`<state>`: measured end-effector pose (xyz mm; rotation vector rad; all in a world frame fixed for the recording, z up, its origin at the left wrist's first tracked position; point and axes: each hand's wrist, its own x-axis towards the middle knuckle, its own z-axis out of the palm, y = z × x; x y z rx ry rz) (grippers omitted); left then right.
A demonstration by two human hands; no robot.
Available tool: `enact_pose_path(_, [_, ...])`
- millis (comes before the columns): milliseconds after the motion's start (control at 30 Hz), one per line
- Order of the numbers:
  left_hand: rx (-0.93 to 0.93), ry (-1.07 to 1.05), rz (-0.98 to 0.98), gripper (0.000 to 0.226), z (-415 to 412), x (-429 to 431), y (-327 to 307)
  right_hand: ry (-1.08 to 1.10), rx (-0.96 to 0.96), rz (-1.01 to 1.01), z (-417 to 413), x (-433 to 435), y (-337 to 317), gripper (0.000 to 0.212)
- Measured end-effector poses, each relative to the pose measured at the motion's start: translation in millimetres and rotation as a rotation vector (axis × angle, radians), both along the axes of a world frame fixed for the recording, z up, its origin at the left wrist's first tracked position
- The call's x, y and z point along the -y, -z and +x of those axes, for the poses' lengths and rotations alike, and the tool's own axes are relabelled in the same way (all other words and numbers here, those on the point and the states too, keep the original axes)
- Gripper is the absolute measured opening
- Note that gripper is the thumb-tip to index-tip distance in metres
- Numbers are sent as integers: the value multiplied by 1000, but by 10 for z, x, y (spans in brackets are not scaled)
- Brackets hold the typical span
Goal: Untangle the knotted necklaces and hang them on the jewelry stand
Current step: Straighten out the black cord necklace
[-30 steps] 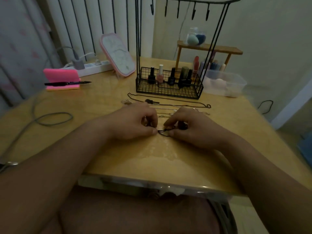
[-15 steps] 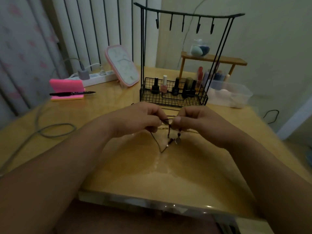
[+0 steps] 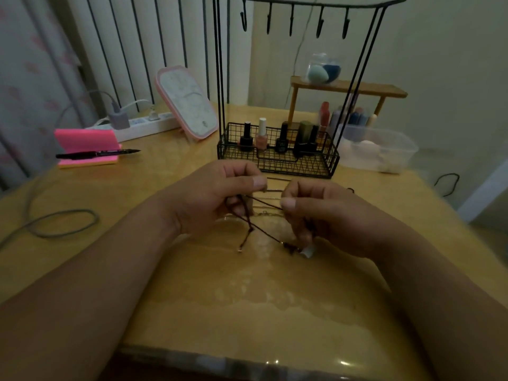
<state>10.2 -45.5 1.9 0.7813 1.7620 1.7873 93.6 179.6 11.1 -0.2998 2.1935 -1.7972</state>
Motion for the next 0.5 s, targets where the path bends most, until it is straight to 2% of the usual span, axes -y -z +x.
enact_pose_path(167, [7,-40,47,12,-13,39,70,-7,2,330,63,50,-65,33])
enact_pose_path(267, [9,-100,80,13,-45,53,94,-63,-36,441,67,99,-68,27])
enact_pose_path(333, [22,-98,77,13,-41,47,97,-83,-57,441,78,120,-72,17])
enact_pose_path(433, [35,-53,57,18,6,8,97,-18,-110,330,75,96,-61,26])
enact_pose_path(500, [51,-24,52,17,29,-10,109,19,-181,226,65,83,-46,21])
